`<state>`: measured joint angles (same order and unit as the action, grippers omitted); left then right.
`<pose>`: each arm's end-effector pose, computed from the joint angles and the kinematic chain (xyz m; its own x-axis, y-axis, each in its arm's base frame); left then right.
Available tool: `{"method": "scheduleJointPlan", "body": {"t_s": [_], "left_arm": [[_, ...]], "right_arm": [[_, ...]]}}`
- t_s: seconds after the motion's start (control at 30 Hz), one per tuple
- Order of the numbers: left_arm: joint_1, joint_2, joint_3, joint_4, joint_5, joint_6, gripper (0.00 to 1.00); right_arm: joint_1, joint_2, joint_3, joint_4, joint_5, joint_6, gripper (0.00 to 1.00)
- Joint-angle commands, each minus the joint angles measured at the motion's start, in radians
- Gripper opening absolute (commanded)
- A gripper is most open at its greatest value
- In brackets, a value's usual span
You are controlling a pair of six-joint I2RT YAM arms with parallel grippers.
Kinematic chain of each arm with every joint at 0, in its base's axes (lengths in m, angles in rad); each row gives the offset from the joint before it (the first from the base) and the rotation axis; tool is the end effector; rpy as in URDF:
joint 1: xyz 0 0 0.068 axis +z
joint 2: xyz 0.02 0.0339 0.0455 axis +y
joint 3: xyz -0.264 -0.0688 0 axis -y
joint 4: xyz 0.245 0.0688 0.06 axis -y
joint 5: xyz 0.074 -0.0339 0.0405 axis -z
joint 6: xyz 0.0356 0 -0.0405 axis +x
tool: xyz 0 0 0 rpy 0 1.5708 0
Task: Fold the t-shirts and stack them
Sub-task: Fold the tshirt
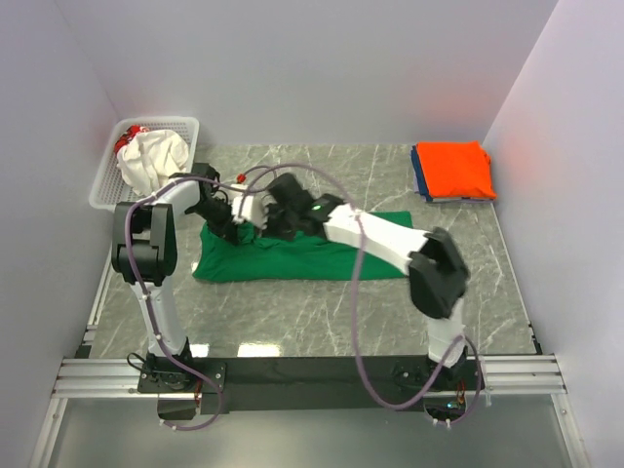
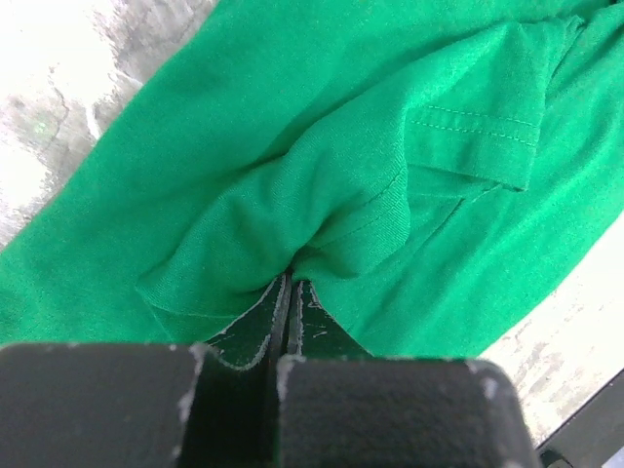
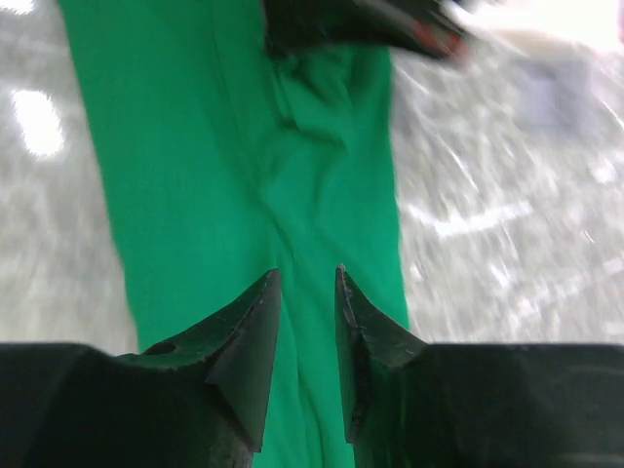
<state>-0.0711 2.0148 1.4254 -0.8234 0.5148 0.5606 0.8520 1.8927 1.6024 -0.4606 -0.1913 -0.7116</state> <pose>0.3847 -0.0450 0.1619 -0.7603 0.5181 -0.3918 0.6416 0.6933 -0.3281 0.2814 0.3319 0.2770 0.2020 -0.7427 -0.6384 -0.9223 0.0750 -0.3792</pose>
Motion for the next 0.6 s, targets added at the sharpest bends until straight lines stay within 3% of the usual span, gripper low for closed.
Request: {"method": "scheduleJointPlan", "body": {"t_s": [0.0,0.13,0.27,0.57], "left_arm": [[0.007,0.018,0.026,-0.017,0.033,-0.002,0.01],[0.019,0.024,0.023,-0.02,0.042,0.002,0.01],[0.024,0.016,0.001,0.003,0.033,0.002,0.01],[0.033,0.016,-0.006,0.012,0.03,0.007,0.01]], "right_arm": [[0.038,0.129,0.102,0.03,0.121,-0.009,0.37],[0.056,0.23,0.224,0.002,0.133,0.017,0.4],[0.078,0.279,0.249,0.003,0.139,0.023,0.45],[0.084,0.338,0.28,-0.009,0.115,0.037,0.47]]}}
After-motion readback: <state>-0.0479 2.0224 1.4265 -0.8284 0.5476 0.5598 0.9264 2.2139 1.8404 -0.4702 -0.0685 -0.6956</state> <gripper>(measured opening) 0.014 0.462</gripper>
